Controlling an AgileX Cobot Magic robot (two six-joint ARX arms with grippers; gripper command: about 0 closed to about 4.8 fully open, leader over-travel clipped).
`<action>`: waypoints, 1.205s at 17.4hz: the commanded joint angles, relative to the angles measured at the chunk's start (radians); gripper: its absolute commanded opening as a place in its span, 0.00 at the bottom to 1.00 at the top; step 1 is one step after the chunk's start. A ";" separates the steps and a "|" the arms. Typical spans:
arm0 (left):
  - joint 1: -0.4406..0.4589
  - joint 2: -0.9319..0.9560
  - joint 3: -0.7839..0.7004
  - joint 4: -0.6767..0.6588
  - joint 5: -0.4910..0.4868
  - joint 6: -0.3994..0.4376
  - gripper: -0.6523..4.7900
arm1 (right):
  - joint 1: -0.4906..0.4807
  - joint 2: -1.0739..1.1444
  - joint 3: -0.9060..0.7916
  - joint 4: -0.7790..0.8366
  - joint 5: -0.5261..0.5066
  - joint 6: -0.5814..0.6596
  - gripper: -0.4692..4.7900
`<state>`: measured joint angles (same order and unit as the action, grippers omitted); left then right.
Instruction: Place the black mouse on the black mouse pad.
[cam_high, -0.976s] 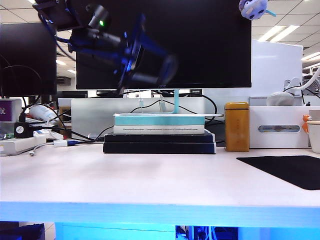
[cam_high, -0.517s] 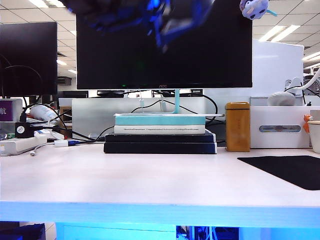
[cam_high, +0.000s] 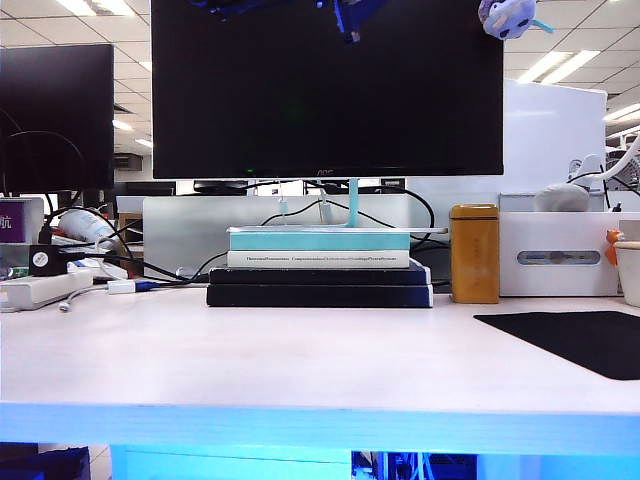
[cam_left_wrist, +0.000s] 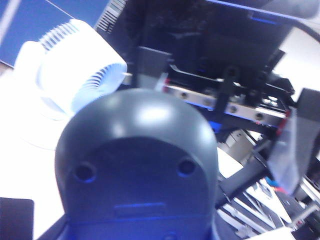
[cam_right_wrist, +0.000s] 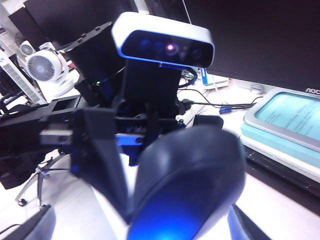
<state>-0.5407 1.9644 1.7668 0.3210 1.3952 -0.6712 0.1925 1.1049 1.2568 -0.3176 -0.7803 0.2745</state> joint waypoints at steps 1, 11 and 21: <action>-0.030 -0.028 0.004 0.041 0.022 0.002 0.63 | 0.000 0.010 0.006 0.049 -0.011 0.019 1.00; -0.068 -0.039 0.004 0.089 0.015 0.002 0.63 | 0.000 0.033 0.006 0.060 -0.030 0.037 0.58; -0.067 -0.039 0.004 0.084 -0.006 -0.002 1.00 | 0.000 0.031 0.006 0.061 -0.030 0.037 0.58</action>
<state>-0.6052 1.9339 1.7668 0.3916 1.3865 -0.6743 0.1925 1.1397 1.2568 -0.2745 -0.8082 0.3138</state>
